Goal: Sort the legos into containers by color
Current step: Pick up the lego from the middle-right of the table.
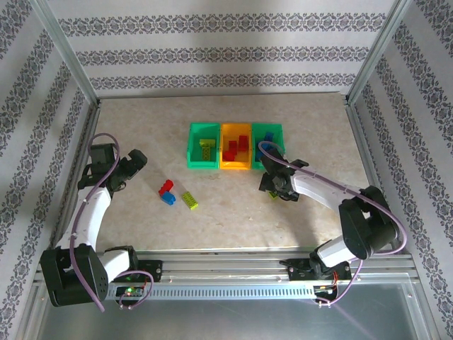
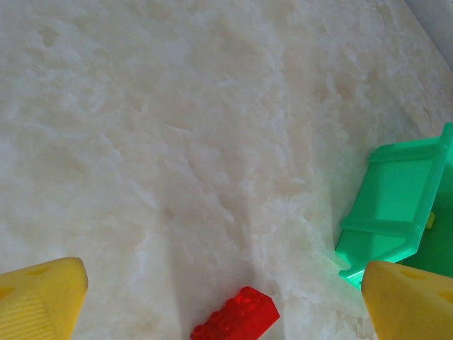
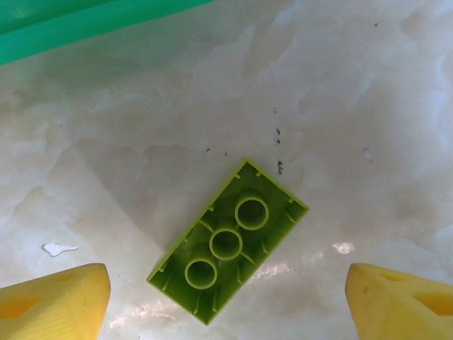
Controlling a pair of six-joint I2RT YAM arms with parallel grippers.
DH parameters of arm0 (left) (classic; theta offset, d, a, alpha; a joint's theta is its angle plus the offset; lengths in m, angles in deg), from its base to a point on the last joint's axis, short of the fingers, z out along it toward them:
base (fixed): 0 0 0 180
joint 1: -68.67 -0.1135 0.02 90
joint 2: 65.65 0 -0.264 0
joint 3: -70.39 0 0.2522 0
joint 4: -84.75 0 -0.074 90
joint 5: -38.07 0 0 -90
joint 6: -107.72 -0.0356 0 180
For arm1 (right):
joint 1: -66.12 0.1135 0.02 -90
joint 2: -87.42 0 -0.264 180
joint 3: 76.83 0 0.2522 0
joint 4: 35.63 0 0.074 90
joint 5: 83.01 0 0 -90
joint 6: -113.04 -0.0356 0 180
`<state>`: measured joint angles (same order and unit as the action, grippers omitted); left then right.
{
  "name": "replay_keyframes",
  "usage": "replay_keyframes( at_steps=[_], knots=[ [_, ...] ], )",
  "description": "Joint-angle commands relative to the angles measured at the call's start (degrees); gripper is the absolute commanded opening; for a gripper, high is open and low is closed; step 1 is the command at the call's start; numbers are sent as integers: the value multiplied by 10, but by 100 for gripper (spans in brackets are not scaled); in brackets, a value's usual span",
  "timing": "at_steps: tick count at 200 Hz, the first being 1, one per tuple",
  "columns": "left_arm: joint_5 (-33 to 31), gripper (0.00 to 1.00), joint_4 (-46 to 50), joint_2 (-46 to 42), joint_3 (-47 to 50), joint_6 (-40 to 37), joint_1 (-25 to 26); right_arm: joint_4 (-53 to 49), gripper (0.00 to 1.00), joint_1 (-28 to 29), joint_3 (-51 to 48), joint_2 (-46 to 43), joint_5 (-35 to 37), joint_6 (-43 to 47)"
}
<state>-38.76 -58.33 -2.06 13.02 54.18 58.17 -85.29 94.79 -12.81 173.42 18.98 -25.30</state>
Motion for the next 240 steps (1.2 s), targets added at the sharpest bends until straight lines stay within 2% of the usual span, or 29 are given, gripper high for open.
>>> replay_keyframes(
  at_steps=[1, 89, 116, 172, 204, 240],
  knots=[
    [8, 100, -23, -7, 5, 0, 4, 19, 86, -12, 5, 22, -5, -14],
    [8, 100, -27, -1, 3, 2, 4, 65, 72, -22, -25, 52, -48, -13],
    [8, 100, -27, 1, 0, 2, 4, 68, 55, -22, -23, 62, -51, -8],
    [7, 100, -25, 2, -2, 1, 4, 59, 35, -13, 2, 79, -52, 22],
    [5, 100, -25, 2, -2, 1, 4, 36, 31, 15, 32, 79, -39, 43],
    [4, 100, -23, 2, -2, -1, 4, 12, 31, 72, 93, 72, -11, 76]
  ],
)
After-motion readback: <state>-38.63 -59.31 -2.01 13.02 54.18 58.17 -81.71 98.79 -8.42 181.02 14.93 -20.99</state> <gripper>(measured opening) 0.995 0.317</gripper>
